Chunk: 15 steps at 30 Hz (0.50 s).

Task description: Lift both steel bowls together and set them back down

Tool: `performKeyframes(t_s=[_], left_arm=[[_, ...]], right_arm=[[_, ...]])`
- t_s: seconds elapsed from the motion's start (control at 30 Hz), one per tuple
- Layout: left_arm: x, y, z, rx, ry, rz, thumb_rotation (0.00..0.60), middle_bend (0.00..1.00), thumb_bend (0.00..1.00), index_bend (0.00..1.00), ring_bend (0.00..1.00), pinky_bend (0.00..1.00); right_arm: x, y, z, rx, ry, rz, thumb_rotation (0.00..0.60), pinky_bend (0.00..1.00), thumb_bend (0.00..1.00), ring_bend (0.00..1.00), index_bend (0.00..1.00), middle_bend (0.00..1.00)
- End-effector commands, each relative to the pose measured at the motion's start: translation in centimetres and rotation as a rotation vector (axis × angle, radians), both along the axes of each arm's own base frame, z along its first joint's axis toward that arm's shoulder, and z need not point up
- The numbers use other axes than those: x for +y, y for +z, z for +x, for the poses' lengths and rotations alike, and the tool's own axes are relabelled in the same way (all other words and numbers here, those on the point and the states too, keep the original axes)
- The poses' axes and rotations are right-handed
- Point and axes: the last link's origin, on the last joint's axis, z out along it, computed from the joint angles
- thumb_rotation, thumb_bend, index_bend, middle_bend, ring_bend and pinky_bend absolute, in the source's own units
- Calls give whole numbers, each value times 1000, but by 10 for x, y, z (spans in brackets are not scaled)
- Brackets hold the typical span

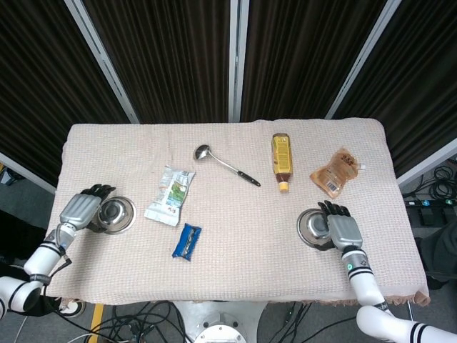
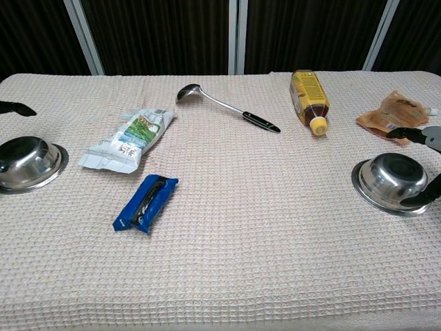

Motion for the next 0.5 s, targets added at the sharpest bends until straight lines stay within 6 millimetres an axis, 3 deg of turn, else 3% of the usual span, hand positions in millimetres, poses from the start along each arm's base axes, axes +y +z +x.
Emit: performKeyframes(t_s=[0.03,0.5], left_arm=[[2,-3,4,5,-3,-25,600,65,0,79,16,178],[2,-22,1,6,28,-97,600,132,0,199,47,239]], right_arm=[[-1,-1,0,7,-5,16,600,0,0,0,0,0],[-8,-13,2,-2,-10,36,600,14,0,0,0,0]])
